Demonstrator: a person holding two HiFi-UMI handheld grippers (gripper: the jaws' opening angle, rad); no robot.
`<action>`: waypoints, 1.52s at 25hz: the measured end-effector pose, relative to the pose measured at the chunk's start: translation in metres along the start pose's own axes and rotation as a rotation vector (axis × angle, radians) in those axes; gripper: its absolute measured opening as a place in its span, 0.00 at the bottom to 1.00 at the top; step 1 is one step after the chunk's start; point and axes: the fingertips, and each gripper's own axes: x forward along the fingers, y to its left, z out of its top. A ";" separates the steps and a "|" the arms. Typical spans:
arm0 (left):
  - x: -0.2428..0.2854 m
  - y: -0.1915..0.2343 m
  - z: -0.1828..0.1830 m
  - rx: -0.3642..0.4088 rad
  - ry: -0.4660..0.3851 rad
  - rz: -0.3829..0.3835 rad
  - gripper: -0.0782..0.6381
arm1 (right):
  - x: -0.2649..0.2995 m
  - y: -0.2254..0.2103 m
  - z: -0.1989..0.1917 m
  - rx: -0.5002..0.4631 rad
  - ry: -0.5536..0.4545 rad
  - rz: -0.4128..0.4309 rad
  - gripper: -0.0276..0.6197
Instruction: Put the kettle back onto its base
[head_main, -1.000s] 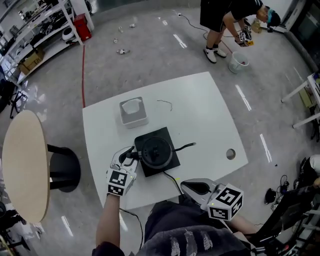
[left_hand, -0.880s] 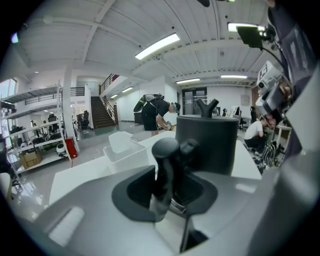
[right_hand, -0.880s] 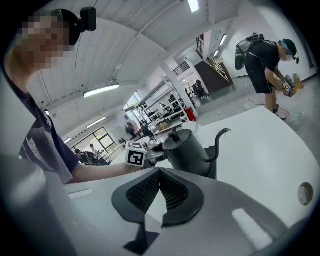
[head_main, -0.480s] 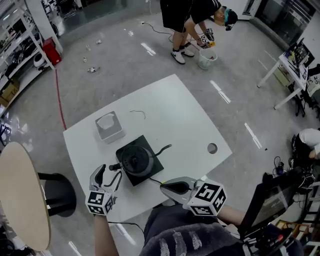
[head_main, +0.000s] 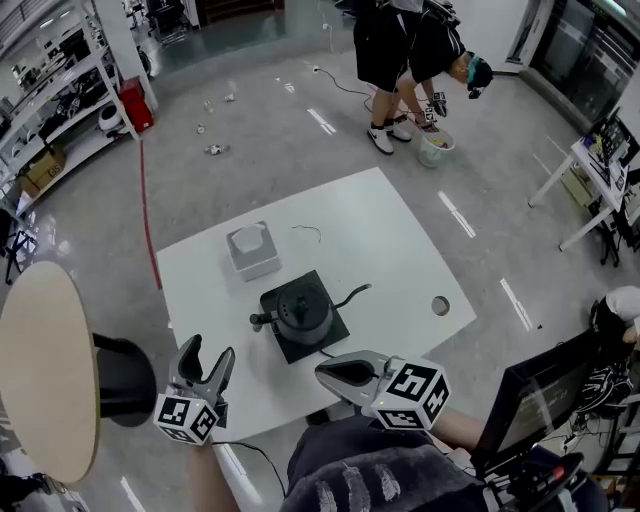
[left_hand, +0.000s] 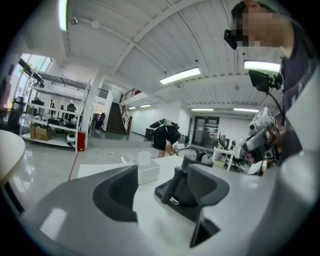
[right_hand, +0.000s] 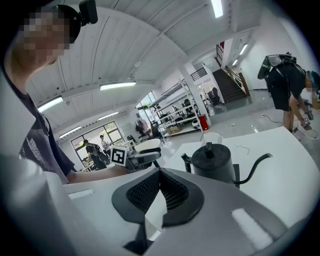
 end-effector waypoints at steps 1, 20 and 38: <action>-0.008 0.001 0.003 0.010 -0.013 0.009 0.53 | 0.004 0.005 0.001 -0.012 0.000 0.005 0.04; -0.039 -0.040 -0.019 0.045 0.049 0.039 0.11 | -0.014 0.036 -0.003 -0.074 -0.007 -0.057 0.05; -0.011 -0.227 -0.014 0.341 0.146 0.078 0.11 | -0.159 0.011 -0.055 0.008 -0.178 0.045 0.04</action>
